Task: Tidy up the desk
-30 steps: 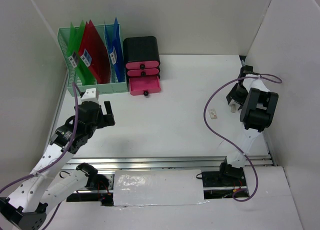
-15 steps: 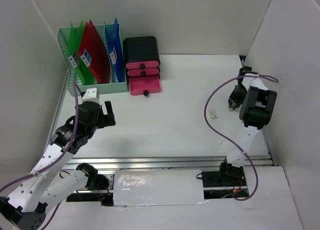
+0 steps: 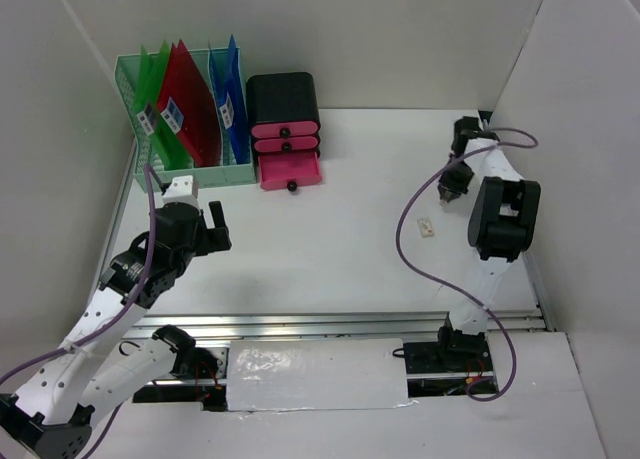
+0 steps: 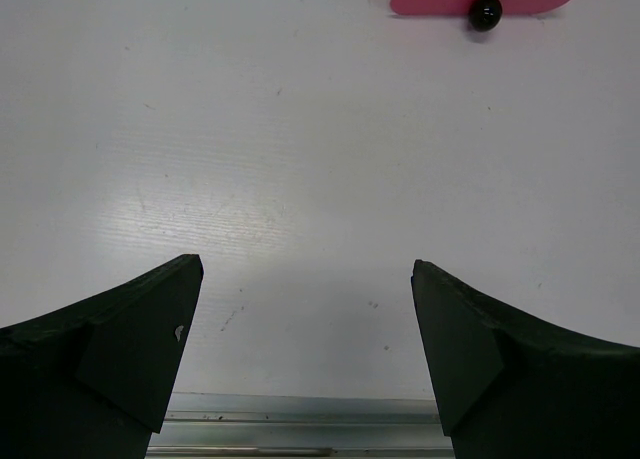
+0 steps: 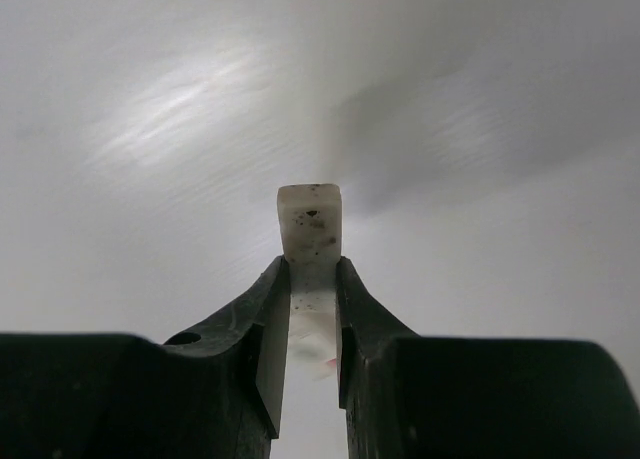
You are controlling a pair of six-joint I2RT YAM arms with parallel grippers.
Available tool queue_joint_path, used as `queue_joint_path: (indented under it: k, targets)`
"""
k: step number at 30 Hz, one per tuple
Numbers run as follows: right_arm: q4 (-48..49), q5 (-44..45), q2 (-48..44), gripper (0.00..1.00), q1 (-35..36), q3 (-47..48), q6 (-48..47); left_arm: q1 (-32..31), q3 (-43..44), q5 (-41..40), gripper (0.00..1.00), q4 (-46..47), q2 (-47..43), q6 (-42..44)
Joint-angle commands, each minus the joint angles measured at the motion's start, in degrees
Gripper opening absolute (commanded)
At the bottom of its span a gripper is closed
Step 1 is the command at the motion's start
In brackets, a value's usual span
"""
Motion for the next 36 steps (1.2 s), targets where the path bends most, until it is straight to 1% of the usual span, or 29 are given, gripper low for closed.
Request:
queue_joint_path:
  k: [1,2,3,4,5,6,7,8,9,10,11,12,13,14,15,16,17,18,19,20,22,28,32,33,34,35,36]
  targets:
    - [6.7,0.3,-11.63,0.0,11.69,2.09,5.49,-0.29,0.44,-0.6,1.0,1.71,-1.32,1.48]
    - [8.73,-1.1,-12.43,0.0,13.8,1.05,9.25,-0.29,0.44,-0.69,1.0,1.63,-1.49,1.39]
    - [15.19,-4.86,-13.13,0.0,16.26,-0.01,11.2,-0.29,0.52,-0.87,0.99,1.54,-1.58,1.3]
    - [18.04,-6.55,-13.49,0.0,20.72,-1.06,13.57,-0.2,0.52,-0.96,1.0,1.63,-1.93,1.3]
    - [21.9,-8.57,-13.58,0.0,22.86,-3.86,19.95,-0.29,0.35,-1.13,1.0,1.71,-2.19,1.22]
    - [30.46,-9.89,-13.49,0.0,25.05,-5.63,23.66,-0.29,0.44,-1.57,1.0,1.71,-2.37,1.22]
    - [34.29,-10.25,-13.14,0.0,28.99,-7.38,27.79,-0.29,0.35,-1.75,0.99,1.71,-2.81,0.96]
    - [38.85,-10.34,-12.62,0.0,30.68,-10.53,36.19,-0.29,0.26,-2.01,1.0,1.71,-3.07,0.87]
    - [44.73,-8.95,-11.13,0.0,33.83,-11.96,40.71,-0.2,0.17,-2.45,1.0,1.71,-3.51,0.78]
    - [46.7,-7.37,-11.12,0.0,35.52,-11.97,45.02,-0.29,0.09,-2.62,1.0,1.71,-3.51,0.69]
    - [48.46,-4.66,-9.64,0.0,37.1,-11.97,51.5,-0.29,0.17,-2.89,0.99,1.63,-3.6,0.6]
    - [47.09,-2.02,-8.58,0.0,38.68,-10.93,54.35,-0.29,0.17,-3.24,1.0,1.54,-3.69,0.51]
    - [45.25,4.62,-7.53,0.0,40.26,-9.09,57.33,-0.29,0.17,-3.76,1.0,1.36,-3.78,0.34]
    - [44.71,6.86,-5.25,0.0,42.8,-6.03,59.1,-0.29,0.26,-4.03,1.0,1.28,-3.78,0.25]
    - [43.66,8.27,-3.92,0.0,43.7,-4.43,61.21,-0.29,0.17,-4.12,0.99,1.27,-3.86,0.16]
    - [42.95,8.29,-2.43,0.0,44.23,-0.41,62.28,-0.2,0.26,-4.38,1.0,1.19,-4.04,0.16]
    - [42.68,7.42,1.06,0.0,44.5,1.89,62.55,-0.29,0.17,-4.47,0.99,1.19,-4.22,0.07]
    - [40.24,6.71,2.84,0.0,44.5,4.26,63.33,-0.29,0.17,-4.39,0.99,1.19,-4.3,0.16]
    - [38.48,6.18,4.68,0.0,44.5,9.07,63.78,-0.29,0.17,-4.38,1.0,1.19,-4.57,0.16]
    - [36.98,6.27,6.18,0.0,44.59,10.95,64.13,-0.29,0.17,-4.38,0.99,1.27,-4.66,0.16]
    - [35.12,6.7,9.26,0.0,44.5,13.42,64.83,-0.29,0.17,-4.3,1.0,1.27,-4.92,0.25]
    - [33.1,7.85,11.56,0.01,44.24,14.84,64.92,-0.29,0.17,-3.77,1.0,1.45,-5.36,0.43]
    - [36.52,6.71,11.47,0.18,43.97,13.25,65.01,-0.29,0.08,-3.33,0.99,1.63,-5.45,0.6]
    - [36.53,6.1,11.82,0.21,43.88,13.69,64.75,-0.29,0.08,-3.24,1.0,1.63,-5.53,0.6]
    - [36.0,5.66,12.95,0.28,43.8,15.35,64.66,-0.29,0.08,-3.24,1.0,1.63,-5.54,0.69]
    - [35.48,5.3,13.49,0.3,43.71,16.32,64.57,-0.29,0.0,-3.15,1.0,1.63,-5.62,0.69]
    - [35.21,4.95,14.1,0.35,43.53,17.29,64.4,-0.29,0.0,-3.07,1.0,1.63,-5.71,0.69]
